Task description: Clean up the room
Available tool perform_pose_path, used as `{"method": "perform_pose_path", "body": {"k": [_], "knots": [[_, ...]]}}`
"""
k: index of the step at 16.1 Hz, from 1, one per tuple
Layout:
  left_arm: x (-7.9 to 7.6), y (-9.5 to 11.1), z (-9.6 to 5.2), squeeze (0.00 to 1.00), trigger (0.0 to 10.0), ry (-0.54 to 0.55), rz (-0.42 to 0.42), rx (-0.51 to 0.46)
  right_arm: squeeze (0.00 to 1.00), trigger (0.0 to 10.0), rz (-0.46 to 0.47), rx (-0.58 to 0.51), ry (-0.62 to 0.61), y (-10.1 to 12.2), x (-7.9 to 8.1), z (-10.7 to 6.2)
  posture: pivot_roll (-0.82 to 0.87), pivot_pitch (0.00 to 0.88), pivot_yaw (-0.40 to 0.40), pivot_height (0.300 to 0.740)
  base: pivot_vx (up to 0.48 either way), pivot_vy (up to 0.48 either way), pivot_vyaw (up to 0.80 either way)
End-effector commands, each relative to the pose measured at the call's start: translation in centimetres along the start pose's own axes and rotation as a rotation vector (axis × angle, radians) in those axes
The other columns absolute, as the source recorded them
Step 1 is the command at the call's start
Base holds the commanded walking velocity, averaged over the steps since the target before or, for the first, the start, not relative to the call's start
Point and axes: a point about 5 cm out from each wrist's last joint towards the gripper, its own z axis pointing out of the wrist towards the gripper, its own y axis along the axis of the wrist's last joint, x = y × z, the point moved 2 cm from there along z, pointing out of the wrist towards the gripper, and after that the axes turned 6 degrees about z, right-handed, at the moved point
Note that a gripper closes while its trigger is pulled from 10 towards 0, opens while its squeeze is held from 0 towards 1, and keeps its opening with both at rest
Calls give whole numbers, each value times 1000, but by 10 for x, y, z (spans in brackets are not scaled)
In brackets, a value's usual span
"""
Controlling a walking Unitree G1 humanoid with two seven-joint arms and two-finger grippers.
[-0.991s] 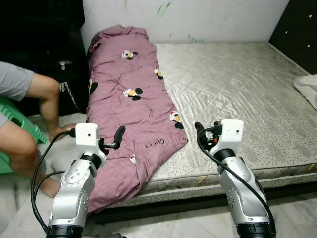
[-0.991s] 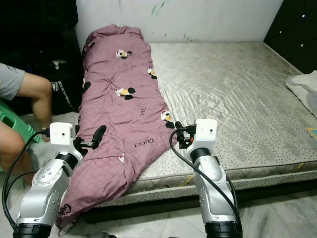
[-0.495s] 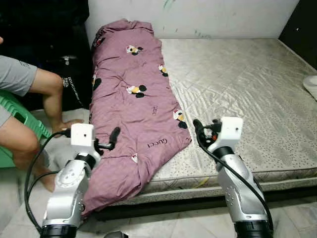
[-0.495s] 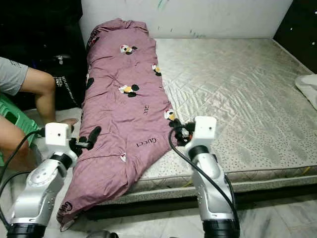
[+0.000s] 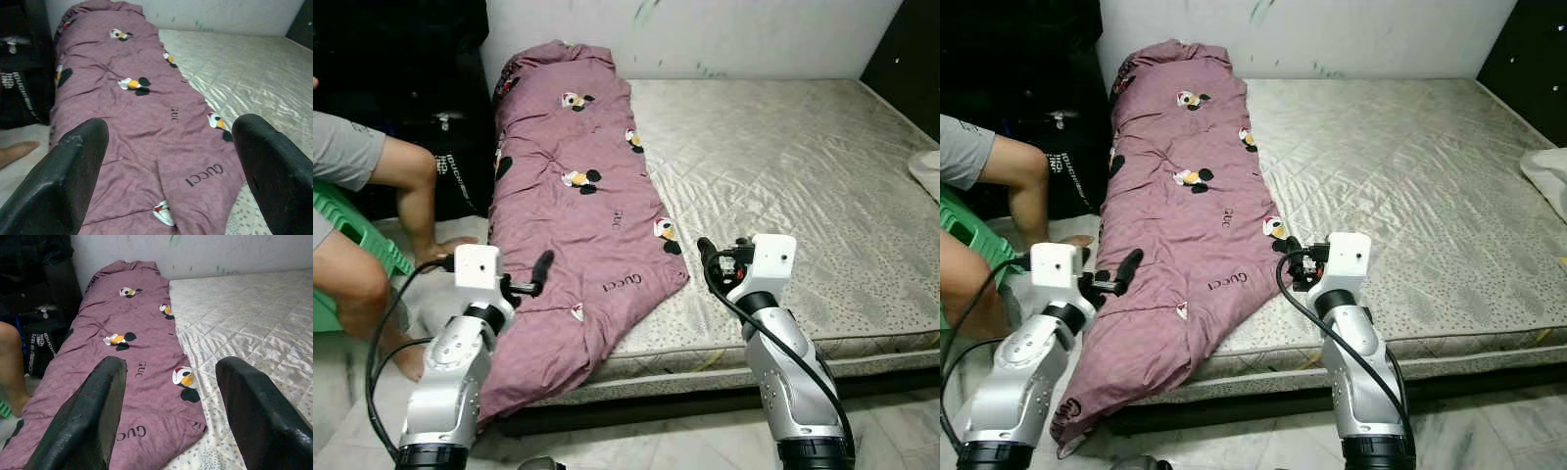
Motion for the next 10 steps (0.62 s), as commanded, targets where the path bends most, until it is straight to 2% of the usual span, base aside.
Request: {"method": "perform_pose_path", "body": {"k": [1, 4, 10], "knots": [[1, 3, 0, 0, 10000, 2, 9, -10, 0, 10000, -5, -4, 0, 1, -1, 0, -30, 24, -38, 740, 0, 0, 0], [3, 1, -1, 0, 10000, 18, 12, -4, 0, 10000, -2, -2, 6, 1, 0, -1, -31, 24, -37, 718, 0, 0, 0], [2, 2, 0, 0, 10000, 21, 12, -8, 0, 10000, -3, -1, 9, 0, 1, -1, -31, 23, -36, 638, 0, 0, 0]]}}
